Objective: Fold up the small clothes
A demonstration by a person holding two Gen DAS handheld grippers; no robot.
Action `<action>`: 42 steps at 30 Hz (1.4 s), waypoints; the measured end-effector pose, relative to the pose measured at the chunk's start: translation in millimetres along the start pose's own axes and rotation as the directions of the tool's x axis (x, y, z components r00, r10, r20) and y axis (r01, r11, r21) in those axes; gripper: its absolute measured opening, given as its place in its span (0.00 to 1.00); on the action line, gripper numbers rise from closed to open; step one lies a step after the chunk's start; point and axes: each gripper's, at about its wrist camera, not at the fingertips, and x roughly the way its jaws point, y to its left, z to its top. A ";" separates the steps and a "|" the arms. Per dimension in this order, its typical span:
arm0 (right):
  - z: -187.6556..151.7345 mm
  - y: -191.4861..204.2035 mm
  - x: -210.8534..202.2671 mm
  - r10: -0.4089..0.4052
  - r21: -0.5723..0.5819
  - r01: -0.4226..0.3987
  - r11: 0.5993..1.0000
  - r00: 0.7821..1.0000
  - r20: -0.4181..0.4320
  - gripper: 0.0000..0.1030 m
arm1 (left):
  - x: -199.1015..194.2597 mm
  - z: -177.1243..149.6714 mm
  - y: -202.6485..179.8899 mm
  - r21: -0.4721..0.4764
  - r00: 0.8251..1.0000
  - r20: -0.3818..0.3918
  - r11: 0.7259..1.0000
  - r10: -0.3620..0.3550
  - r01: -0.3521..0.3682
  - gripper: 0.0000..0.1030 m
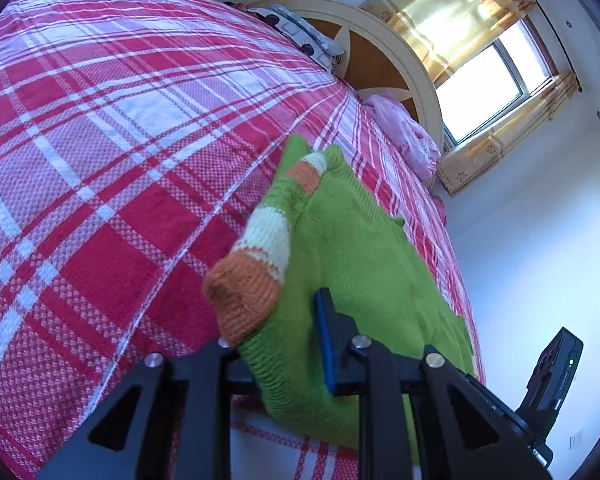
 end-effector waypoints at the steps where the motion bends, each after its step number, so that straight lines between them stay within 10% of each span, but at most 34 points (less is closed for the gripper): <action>1: -0.3 -1.4 0.1 0.010 0.005 -0.010 1.000 1.000 -0.005 0.14 | -0.1 -0.1 -0.2 0.000 1.000 0.001 1.000 -0.001 0.001 0.23; 9: 54.2 21.3 -12.2 0.130 -0.037 -0.133 0.990 0.988 -0.081 0.18 | -2.7 -0.7 1.1 -0.009 1.000 0.016 1.000 -0.027 0.027 0.22; 12: 86.3 59.7 -3.0 0.233 -0.078 -0.242 0.967 0.966 -0.113 0.62 | -3.6 0.0 3.9 -0.015 0.999 0.018 0.999 -0.039 0.040 0.22; 16: 108.6 108.3 35.7 0.285 -0.076 -0.304 0.950 0.938 -0.195 0.67 | -4.9 -0.2 6.2 -0.024 0.998 0.021 0.998 -0.055 0.055 0.22; 25: 99.9 197.3 125.8 0.103 -0.282 -0.233 0.931 0.907 -0.409 0.67 | -8.3 -1.3 8.8 -0.042 0.996 0.030 0.995 -0.090 0.091 0.21; 31: 80.2 223.5 142.8 -0.102 -0.517 -0.108 0.849 0.927 -0.361 0.69 | -10.8 -1.6 10.7 -0.050 0.994 0.032 0.993 -0.101 0.103 0.21; 35: 80.7 215.6 140.1 -0.091 -0.500 -0.099 0.860 0.935 -0.341 0.60 | -10.8 -1.4 10.8 -0.049 0.995 0.029 0.994 -0.098 0.099 0.21; 37: 84.0 210.1 137.5 -0.121 -0.505 -0.054 0.861 0.944 -0.308 0.26 | -11.3 -0.3 11.1 -0.049 0.994 0.030 0.993 -0.102 0.104 0.21; 42: 93.6 181.2 124.2 0.000 -0.374 -0.124 0.919 0.949 -0.316 0.11 | -13.1 0.9 12.0 -0.035 0.992 0.027 0.992 -0.120 0.121 0.17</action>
